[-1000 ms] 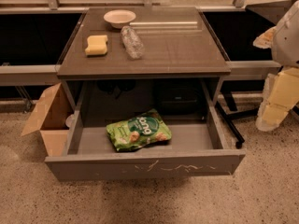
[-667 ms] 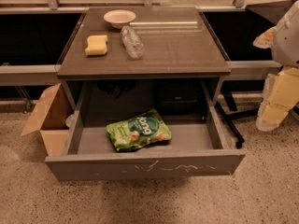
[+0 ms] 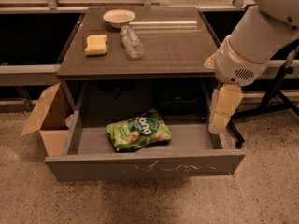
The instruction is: Pick green rice chip bag from top drawer and place on counter
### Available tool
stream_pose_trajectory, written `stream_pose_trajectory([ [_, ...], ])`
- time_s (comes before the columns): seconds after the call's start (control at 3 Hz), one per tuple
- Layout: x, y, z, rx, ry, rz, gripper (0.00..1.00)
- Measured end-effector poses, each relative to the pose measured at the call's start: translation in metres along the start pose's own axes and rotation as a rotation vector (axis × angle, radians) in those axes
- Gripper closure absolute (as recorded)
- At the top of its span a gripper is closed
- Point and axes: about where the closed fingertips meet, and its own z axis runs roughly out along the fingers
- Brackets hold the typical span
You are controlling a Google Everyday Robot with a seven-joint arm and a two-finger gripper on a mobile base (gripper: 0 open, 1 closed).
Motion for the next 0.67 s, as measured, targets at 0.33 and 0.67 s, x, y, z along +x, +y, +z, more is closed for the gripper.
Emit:
stream_pose_trajectory([
  [0.33,-0.020,-0.009,0.048,-0.057,-0.073,-0.032,0.00],
  [0.67,-0.051,-0.012,0.094,-0.113,-0.175,-0.079,0.00],
])
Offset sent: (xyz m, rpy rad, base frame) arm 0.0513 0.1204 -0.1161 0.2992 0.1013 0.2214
